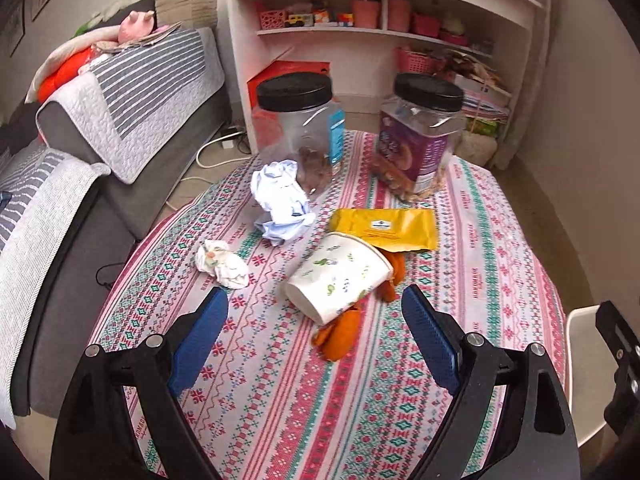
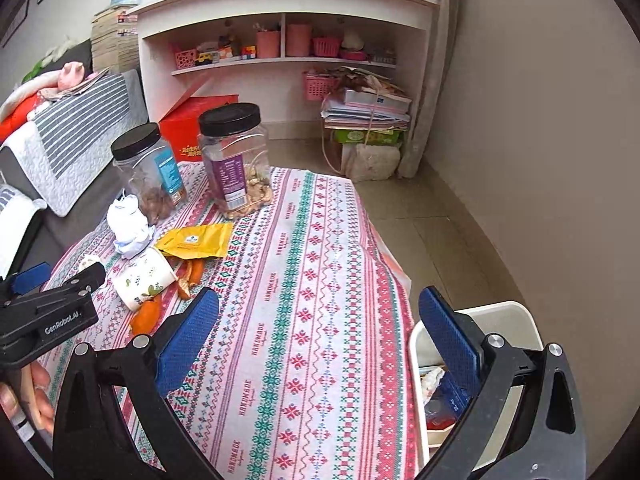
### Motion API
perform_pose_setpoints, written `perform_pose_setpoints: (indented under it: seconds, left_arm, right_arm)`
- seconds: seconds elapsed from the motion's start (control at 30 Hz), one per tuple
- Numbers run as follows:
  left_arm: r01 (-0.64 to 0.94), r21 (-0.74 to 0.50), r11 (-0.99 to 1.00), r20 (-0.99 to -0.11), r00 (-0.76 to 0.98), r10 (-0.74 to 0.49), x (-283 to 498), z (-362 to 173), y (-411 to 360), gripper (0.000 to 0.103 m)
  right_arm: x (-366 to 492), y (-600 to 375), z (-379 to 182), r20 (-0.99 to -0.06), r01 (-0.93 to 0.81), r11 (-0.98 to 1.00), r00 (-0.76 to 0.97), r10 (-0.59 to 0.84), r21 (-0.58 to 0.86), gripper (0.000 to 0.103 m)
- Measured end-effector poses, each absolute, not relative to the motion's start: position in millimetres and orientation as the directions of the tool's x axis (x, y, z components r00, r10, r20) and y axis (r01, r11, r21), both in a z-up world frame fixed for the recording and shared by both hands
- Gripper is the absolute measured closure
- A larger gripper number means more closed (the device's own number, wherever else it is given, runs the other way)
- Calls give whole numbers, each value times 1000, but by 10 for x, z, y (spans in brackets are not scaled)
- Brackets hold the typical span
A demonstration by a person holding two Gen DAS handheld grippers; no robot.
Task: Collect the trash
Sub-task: 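Grasp the white crumpled wrapper with the left gripper while the right grasps an orange peel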
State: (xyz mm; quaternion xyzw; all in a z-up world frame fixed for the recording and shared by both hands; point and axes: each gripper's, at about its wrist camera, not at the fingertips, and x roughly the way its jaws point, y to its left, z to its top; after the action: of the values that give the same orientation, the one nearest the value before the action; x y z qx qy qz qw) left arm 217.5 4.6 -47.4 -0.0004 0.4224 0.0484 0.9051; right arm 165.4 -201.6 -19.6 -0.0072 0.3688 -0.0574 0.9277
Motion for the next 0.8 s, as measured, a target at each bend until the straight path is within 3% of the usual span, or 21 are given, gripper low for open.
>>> perform_pose_setpoints:
  seconds: [0.27, 0.6, 0.63, 0.73, 0.77, 0.8]
  left_arm:
    - [-249, 55, 967, -833, 522, 182, 2779, -883, 647, 17]
    - [-421, -48, 906, -905, 402, 139, 3210, -1341, 1200, 18]
    - [-432, -60, 900, -910, 395, 128, 3227, -1387, 1229, 20]
    - [-421, -76, 904, -918, 384, 102, 3273, -1493, 1239, 40]
    - [-407, -77, 910, -919, 382, 94, 3285, -1523, 1225, 52]
    - [-398, -69, 915, -919, 382, 97, 3287, -1543, 1214, 55]
  right_arm:
    - [1930, -1786, -483, -744, 68, 998, 667, -42, 5, 7]
    - [2124, -1663, -679, -782, 49, 998, 623, -9, 28, 7]
    - [2135, -1660, -690, -786, 48, 998, 618, -7, 29, 7]
    - [2170, -1659, -720, -798, 53, 998, 602, -5, 34, 7]
    - [2182, -1657, -733, -802, 60, 998, 597, -12, 29, 7]
    - [2191, -1653, -747, -806, 64, 998, 592, -16, 27, 7]
